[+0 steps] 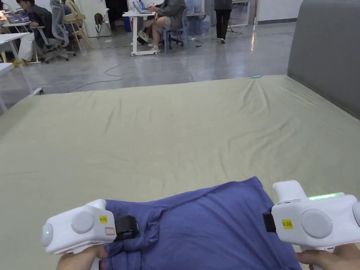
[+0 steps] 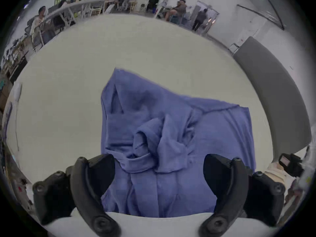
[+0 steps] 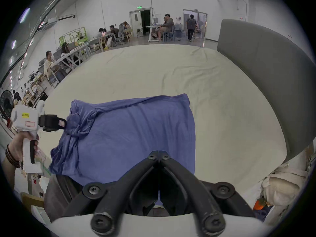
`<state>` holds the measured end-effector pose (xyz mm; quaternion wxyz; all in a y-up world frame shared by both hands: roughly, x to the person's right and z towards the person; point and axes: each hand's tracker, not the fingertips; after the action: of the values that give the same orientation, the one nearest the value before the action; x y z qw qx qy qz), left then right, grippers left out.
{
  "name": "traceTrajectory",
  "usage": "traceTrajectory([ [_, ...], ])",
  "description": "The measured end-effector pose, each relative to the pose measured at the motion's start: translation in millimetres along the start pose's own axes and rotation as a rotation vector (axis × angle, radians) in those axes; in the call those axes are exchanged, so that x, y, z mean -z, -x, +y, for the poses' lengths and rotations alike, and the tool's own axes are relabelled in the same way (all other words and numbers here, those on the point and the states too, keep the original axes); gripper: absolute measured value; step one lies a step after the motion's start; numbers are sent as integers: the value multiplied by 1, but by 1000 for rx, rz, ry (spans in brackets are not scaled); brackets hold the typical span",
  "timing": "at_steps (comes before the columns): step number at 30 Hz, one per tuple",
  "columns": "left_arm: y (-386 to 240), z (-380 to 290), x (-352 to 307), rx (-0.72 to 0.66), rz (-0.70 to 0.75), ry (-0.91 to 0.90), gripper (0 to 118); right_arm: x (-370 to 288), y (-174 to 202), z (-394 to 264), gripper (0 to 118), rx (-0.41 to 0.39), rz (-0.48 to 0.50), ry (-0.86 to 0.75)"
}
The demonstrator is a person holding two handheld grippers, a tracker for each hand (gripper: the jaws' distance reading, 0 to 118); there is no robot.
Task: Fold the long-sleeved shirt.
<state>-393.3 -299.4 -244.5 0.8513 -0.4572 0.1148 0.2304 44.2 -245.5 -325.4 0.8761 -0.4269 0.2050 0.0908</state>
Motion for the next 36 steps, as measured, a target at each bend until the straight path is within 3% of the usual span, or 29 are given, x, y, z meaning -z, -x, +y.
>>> traceTrajectory([
  [1,2,4,-8,33,17,-24,101,1,-1,-1,0,1,-4,4],
  [2,-3,3,-17,59,7,-61,75,3,-1,-2,0,2,-8,7],
  [3,-1,9,-21,82,25,-89,26,5,-2,-3,0,2,-11,10],
  [4,2,13,-22,75,53,-107,0,5,-1,-3,0,4,-11,13],
  [9,19,51,-12,1,37,-119,0,16,-3,-6,0,22,-6,35],
  [10,18,59,-5,-10,26,-103,6,18,-4,-6,0,21,-6,41],
  [11,26,69,7,-33,11,-89,35,22,-4,-6,0,22,-6,48],
  [12,33,76,23,-70,-9,-59,80,27,-5,-5,0,22,-6,56],
  [13,37,82,37,-85,18,-23,113,32,-5,-4,0,20,-7,65],
  [14,36,87,49,-97,67,-7,116,36,-5,-3,0,18,-11,73],
  [18,42,94,88,-139,137,58,111,63,-15,8,0,27,-11,116],
  [19,43,93,94,-155,124,85,106,69,-17,13,0,30,-5,126],
  [21,44,86,104,-186,104,95,85,84,-20,30,0,32,-10,132],
  [23,35,84,103,-102,166,76,73,102,-28,53,0,38,-18,130],
  [24,27,83,99,-20,157,65,53,111,-31,67,4,56,-26,120],
  [25,21,82,94,37,153,56,10,121,-36,80,17,72,-27,118],
  [27,6,82,75,61,66,38,7,149,-47,109,21,67,-35,154],
  [30,-5,86,56,89,80,22,7,191,-58,151,22,58,-84,214],
  [33,-7,84,46,78,74,15,7,224,-69,178,49,70,-101,267],
  [36,-3,86,43,68,66,15,7,243,-70,187,50,81,-90,360],
])
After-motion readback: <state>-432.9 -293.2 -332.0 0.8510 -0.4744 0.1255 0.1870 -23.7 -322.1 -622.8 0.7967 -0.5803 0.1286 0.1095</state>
